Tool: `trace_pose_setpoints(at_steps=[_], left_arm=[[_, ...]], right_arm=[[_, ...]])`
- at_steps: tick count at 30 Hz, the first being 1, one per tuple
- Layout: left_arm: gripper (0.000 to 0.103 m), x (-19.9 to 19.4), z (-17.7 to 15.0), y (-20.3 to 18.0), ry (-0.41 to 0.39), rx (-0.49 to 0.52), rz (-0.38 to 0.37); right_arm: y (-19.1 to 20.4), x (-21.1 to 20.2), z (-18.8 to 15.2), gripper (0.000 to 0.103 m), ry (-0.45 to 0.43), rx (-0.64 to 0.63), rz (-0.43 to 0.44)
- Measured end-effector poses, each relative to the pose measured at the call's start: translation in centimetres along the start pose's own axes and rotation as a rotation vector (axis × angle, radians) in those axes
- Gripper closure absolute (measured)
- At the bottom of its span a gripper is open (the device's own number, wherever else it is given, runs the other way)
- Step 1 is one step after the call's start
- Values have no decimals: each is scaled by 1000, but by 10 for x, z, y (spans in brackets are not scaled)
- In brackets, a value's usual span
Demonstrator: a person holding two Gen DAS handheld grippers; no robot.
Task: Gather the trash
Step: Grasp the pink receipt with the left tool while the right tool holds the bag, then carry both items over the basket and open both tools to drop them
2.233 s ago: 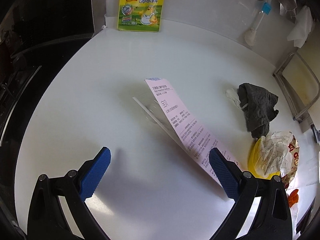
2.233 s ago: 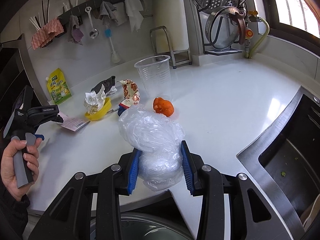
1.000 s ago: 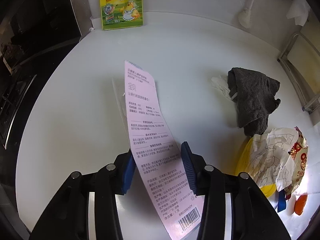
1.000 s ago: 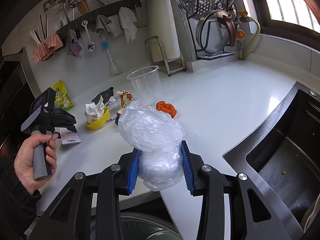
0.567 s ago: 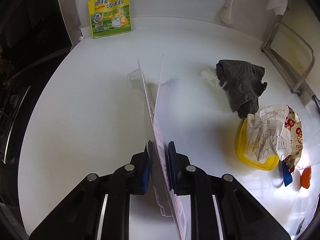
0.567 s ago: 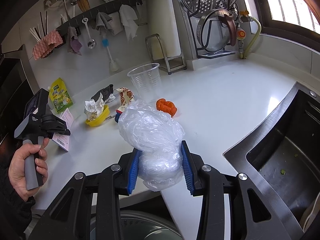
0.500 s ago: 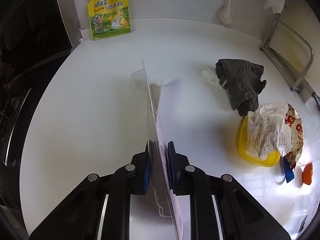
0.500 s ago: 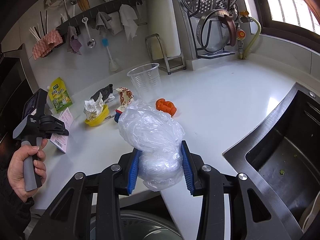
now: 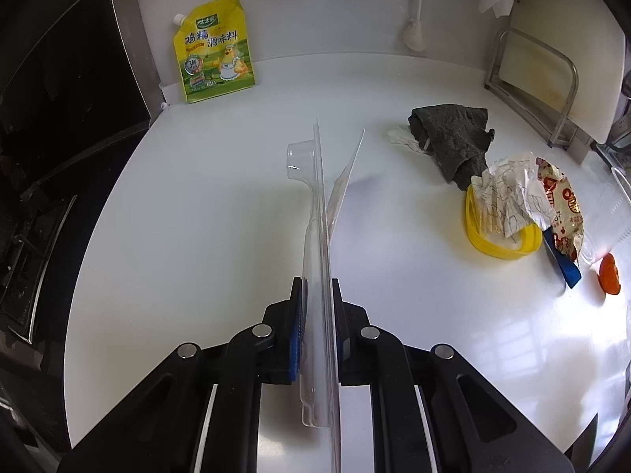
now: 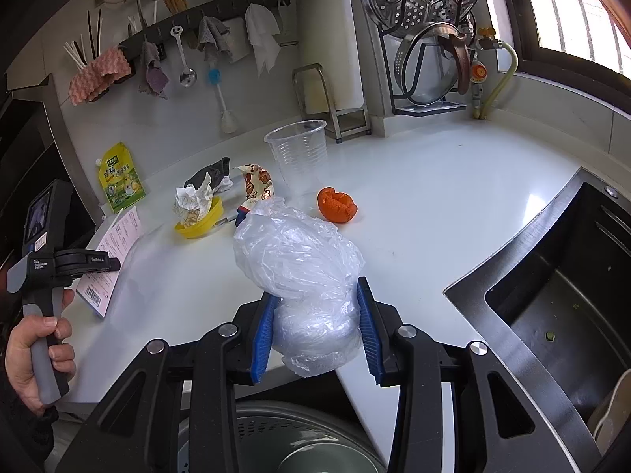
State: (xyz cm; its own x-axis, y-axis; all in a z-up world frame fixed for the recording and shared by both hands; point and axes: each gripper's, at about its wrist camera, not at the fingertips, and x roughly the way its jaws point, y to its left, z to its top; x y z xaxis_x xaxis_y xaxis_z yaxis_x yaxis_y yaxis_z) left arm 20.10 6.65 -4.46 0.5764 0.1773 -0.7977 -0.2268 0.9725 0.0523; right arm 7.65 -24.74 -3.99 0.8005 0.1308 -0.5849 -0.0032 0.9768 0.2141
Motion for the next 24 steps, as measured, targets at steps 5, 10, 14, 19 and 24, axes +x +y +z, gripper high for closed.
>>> trace_pose_setpoints(at_steps=[5,10,14,19,24], left_arm=[[90,-35,-24,6,-60,60,-38],[90,-71,-56,6,-104,131,-98],[90,-99,-87,4,-146,184,-143],[90,-126,-122,-5,-149,234,-231],[90,-147,-151,-21,-148,270,-299]], right_arm=[[10,-16,-9,66,0,-8,-6],[20,-40,-24,66,-2,-10,-15],[24,-59,-39,66,3,-9,-29],[29,-83,-60,66,14,-12,-42],[29,-105,-83,66,24,-2,-39]])
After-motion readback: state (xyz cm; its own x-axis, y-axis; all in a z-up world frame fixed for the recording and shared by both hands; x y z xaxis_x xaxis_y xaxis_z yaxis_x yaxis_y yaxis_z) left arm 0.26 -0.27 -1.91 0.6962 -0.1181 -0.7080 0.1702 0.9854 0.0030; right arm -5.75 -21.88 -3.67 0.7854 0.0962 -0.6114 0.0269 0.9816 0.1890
